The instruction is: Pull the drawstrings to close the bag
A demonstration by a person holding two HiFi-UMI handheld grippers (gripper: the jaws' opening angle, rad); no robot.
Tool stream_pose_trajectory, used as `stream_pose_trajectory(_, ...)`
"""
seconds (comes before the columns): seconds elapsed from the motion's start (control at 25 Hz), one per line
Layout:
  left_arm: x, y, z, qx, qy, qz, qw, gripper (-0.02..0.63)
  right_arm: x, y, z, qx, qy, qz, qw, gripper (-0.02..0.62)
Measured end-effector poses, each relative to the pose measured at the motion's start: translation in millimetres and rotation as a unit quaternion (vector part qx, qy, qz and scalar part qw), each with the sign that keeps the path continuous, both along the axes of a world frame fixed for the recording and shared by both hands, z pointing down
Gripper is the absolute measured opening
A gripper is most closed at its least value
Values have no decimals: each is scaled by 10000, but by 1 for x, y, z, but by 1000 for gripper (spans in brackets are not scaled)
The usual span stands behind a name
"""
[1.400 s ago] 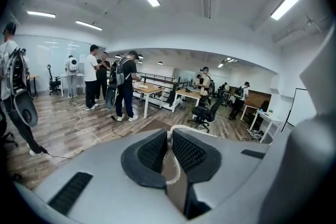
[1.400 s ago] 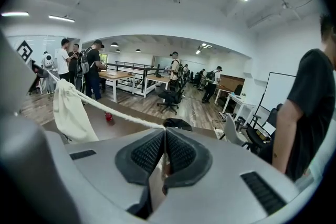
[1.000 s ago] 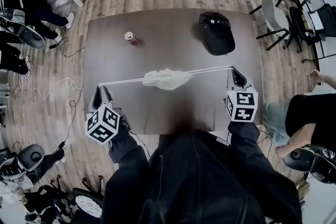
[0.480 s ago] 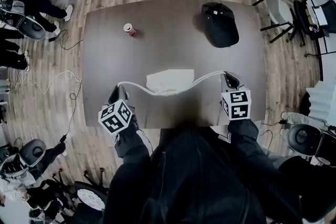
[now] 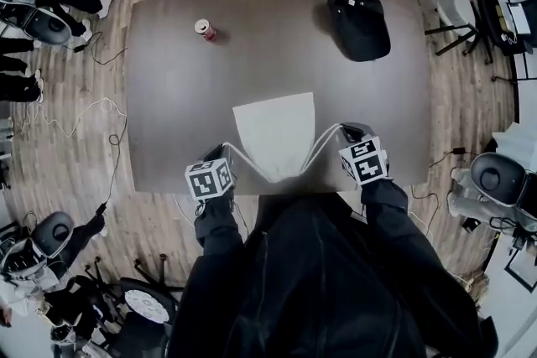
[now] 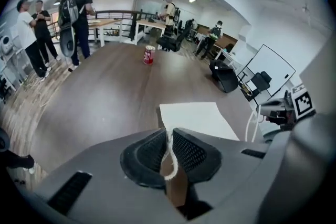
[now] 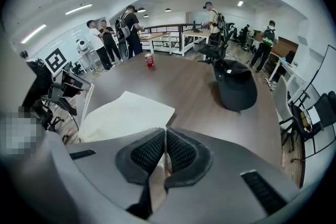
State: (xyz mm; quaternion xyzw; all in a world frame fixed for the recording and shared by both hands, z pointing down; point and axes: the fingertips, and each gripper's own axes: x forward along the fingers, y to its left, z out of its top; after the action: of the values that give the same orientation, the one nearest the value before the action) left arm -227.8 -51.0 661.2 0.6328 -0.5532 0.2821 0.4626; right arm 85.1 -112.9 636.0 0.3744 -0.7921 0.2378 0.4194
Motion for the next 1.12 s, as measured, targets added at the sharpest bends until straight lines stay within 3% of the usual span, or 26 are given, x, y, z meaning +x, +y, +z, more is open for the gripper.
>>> stream_pose_trajectory(0.16,14,21,35,-331,194,307,9988,58,-9,14,31,-308,-21,-125,9994,29)
stream_pose_trajectory(0.4,33,24,55,-342,466,329,9978,59,-18,21,55,-515,-217,-209,9982,31)
stream_pose_trajectory(0.52,40,22,53,-284,608,381,9970,138,-22,26,57,-682,-343,-368,9964,127)
stream_pose_trajectory(0.64,39,21,45,-206,666,347,9970,173,-23,29,53,-702,-449,-532,9951,205)
stream_pose_trajectory(0.88,32,11,14,218,725,119,9971,185,-25,22,28,-440,-657,-601,9951,242)
stream_pose_trajectory(1.12,51,-20,-49,1135,681,172,9911,184,-48,1,-41,497,-1194,-406,9908,200)
